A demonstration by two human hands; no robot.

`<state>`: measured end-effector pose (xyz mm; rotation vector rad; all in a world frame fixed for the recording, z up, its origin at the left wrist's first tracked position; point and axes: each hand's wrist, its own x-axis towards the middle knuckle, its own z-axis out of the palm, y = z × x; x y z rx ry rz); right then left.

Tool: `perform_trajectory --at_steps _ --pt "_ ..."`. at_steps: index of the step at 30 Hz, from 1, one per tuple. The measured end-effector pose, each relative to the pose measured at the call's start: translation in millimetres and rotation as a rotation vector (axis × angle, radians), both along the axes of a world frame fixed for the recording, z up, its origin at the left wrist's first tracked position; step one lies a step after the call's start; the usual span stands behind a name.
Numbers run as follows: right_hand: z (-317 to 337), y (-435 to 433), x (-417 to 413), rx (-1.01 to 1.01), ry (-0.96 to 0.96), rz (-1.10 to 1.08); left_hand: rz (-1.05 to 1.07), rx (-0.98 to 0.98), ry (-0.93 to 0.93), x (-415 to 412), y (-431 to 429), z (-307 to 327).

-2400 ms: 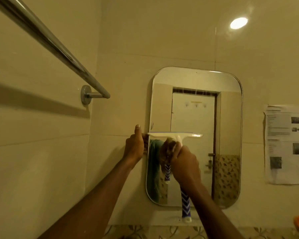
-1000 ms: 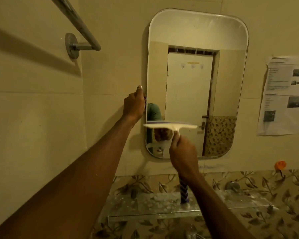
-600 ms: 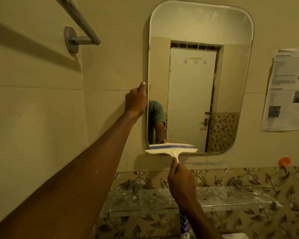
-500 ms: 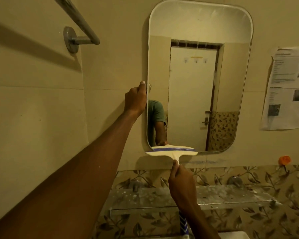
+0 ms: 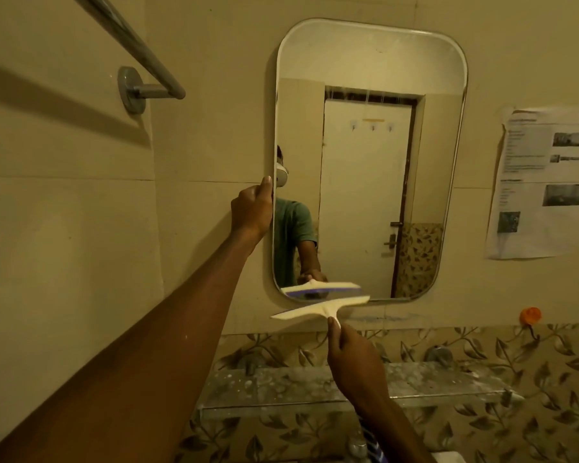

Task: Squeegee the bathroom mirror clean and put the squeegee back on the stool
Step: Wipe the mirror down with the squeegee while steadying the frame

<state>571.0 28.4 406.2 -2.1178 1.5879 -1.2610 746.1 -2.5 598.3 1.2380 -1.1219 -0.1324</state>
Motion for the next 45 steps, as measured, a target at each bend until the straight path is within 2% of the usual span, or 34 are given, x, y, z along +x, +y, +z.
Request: perform_trajectory --at_steps 4,8,10,14,21,25,28,31,33,36,38,42,45 --pt "29.1 -4.2 -10.3 -0.080 0.135 0.181 0.006 0.013 0.008 -0.7 0.1 -12.3" --pt "48.4 -25.8 -9.0 -0.197 0.512 0.176 0.015 -0.012 0.042 -4.7 -0.2 -21.9" --pt "54.4 -35.8 -7.8 -0.280 0.606 0.167 0.030 -0.008 0.052 -6.0 -2.7 -21.8" --pt "71.1 -52.3 -10.3 -0.379 0.636 0.157 0.076 -0.015 0.051 -10.7 -4.7 -20.7" --pt "90.8 -89.3 -66.2 -0.299 0.660 0.144 0.209 0.011 0.064 -21.7 -8.2 -16.7" --pt "99.0 -116.9 -155.5 -0.127 0.500 -0.068 0.271 0.018 0.053 -21.2 -13.4 -20.2" --pt "107.4 -119.9 -183.8 -0.133 0.547 -0.174 0.317 0.014 0.053 -26.1 -16.5 -20.3" --pt "122.6 -112.7 -140.0 -0.201 0.537 0.019 0.330 0.024 0.057 -28.5 -17.2 -20.0" --pt "137.1 -108.6 -87.6 -0.326 0.526 0.168 0.338 0.036 0.054 -28.2 -16.7 -19.2" --pt "167.1 -97.3 -23.3 -0.448 0.525 0.217 0.349 0.049 0.074 -29.1 -15.5 -17.5" --pt "182.8 -95.6 -20.6 -0.458 0.546 0.220 0.351 0.054 0.092 -31.0 -13.5 -15.6" --pt "197.6 -120.4 -97.4 -0.333 0.526 0.222 0.294 0.047 0.135 -25.9 -12.2 -13.0" --pt "210.3 -135.7 -168.4 -0.270 0.528 0.045 0.235 0.070 0.111 -17.8 -10.6 -14.7"
